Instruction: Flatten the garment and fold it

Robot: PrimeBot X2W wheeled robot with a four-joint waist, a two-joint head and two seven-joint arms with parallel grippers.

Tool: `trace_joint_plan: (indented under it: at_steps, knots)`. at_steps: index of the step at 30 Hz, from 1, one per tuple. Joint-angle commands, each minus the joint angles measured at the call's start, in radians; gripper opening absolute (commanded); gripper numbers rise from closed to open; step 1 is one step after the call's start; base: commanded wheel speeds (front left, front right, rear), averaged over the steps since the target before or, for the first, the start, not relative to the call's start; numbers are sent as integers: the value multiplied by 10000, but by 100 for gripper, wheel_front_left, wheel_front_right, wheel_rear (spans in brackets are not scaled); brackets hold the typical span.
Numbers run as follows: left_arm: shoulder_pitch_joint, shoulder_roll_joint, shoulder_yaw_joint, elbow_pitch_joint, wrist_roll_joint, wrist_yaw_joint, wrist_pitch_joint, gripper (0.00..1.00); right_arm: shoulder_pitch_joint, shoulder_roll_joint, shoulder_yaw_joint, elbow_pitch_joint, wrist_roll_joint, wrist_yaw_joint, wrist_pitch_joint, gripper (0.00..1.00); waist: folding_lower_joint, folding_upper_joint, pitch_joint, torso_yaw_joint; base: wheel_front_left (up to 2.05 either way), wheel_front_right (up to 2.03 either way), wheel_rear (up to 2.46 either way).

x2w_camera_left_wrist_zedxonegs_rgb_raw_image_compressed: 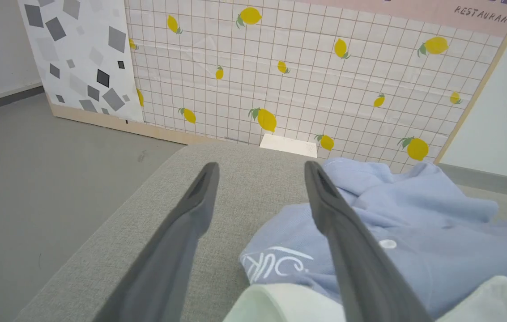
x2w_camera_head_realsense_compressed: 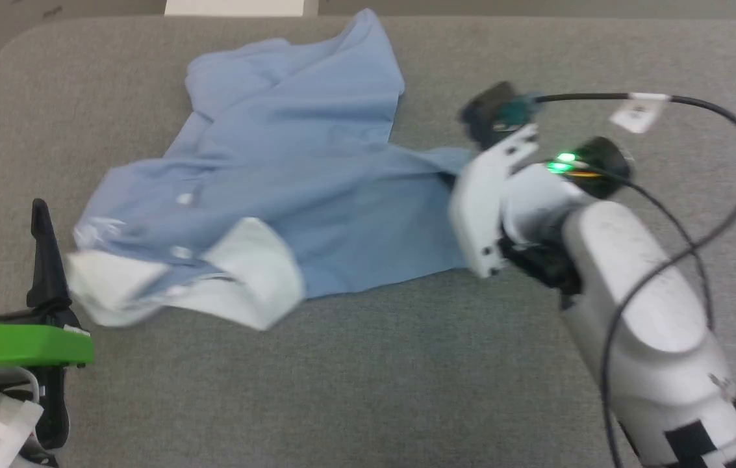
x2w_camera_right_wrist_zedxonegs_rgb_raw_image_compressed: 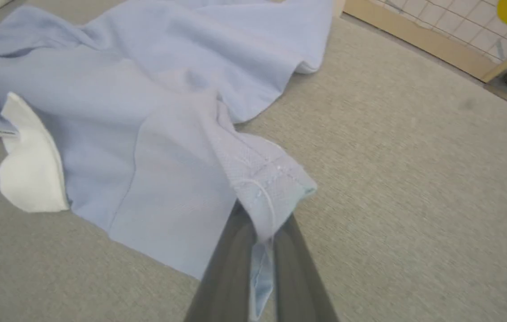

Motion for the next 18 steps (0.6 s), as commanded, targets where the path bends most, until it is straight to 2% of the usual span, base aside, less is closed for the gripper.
trace_joint_plan:
  at_steps: [1,10,14,18]
  knots:
    - [133,-20,4,-78,76,64,-18,100,395,-39,-507,-192,-250,33,148,0,-1,49,-335,-297,0,0,0]
    - [404,-28,-122,-392,70,165,163,100,2721,-239,-4489,-2211,-1959,33,1806,0,-1,49,-557,-486,0,0,0]
    - [430,-29,-218,-423,50,152,227,100,3785,-256,-6094,-2704,-2566,33,2388,0,-1,49,-570,-420,0,0,0]
    - [498,-8,-279,-426,37,154,291,100,4582,-141,-7009,-2784,-2721,33,2593,0,-1,49,-591,-361,0,0,0]
